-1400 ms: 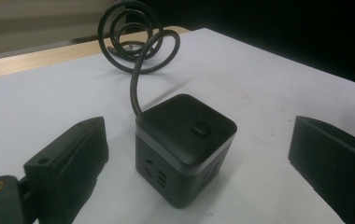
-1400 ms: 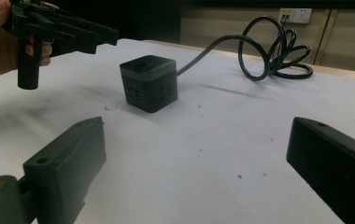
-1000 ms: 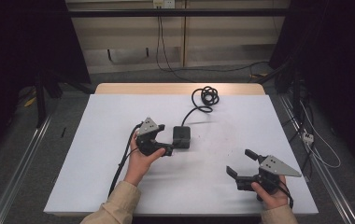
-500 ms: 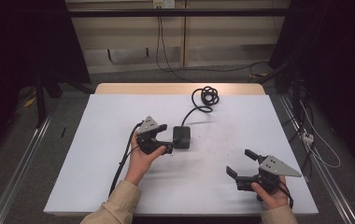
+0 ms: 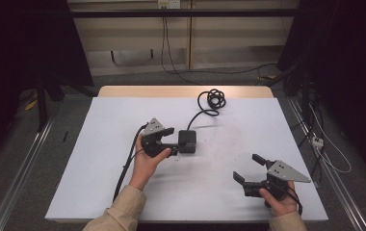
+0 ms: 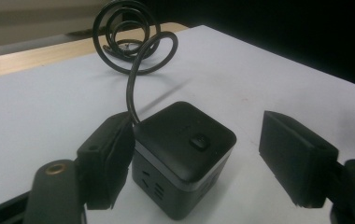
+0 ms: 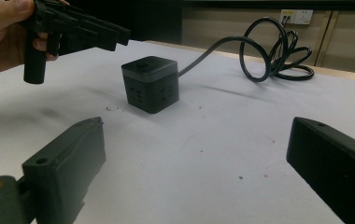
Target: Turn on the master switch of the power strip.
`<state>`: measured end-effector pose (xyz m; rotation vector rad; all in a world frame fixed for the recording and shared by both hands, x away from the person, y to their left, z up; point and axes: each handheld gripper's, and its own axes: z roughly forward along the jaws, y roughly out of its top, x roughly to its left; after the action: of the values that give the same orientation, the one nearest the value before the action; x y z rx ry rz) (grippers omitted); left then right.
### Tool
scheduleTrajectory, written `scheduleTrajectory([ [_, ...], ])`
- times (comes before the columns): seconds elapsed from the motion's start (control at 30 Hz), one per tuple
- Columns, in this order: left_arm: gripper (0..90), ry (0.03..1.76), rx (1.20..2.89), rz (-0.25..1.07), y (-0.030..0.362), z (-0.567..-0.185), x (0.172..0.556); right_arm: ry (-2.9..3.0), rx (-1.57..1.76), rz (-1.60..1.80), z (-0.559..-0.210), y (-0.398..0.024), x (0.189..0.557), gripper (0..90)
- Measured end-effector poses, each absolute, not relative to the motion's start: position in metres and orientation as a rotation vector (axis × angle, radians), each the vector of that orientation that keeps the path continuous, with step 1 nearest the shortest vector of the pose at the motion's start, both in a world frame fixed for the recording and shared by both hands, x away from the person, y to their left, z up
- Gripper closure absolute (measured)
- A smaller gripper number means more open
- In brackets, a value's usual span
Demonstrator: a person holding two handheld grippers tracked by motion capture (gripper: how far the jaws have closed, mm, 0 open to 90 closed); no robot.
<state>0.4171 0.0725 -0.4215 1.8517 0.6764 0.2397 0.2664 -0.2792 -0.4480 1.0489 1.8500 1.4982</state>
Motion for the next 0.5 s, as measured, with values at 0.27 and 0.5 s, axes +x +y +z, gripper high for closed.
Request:
scheduleTrajectory([
  [0.27, 45.6, 0.671, 1.860, 0.212, 0.0687, -0.4198, 0.4191, 1.855, 1.046, 1.499, -0.4481, -0.2789, 0.2664, 3.9],
  [0.5, 54.5, 0.673, 1.861, 0.198, 0.0675, -0.4206, 0.4214, 1.852, 1.047, 1.499, -0.4481, -0.2793, 0.2664, 3.9],
])
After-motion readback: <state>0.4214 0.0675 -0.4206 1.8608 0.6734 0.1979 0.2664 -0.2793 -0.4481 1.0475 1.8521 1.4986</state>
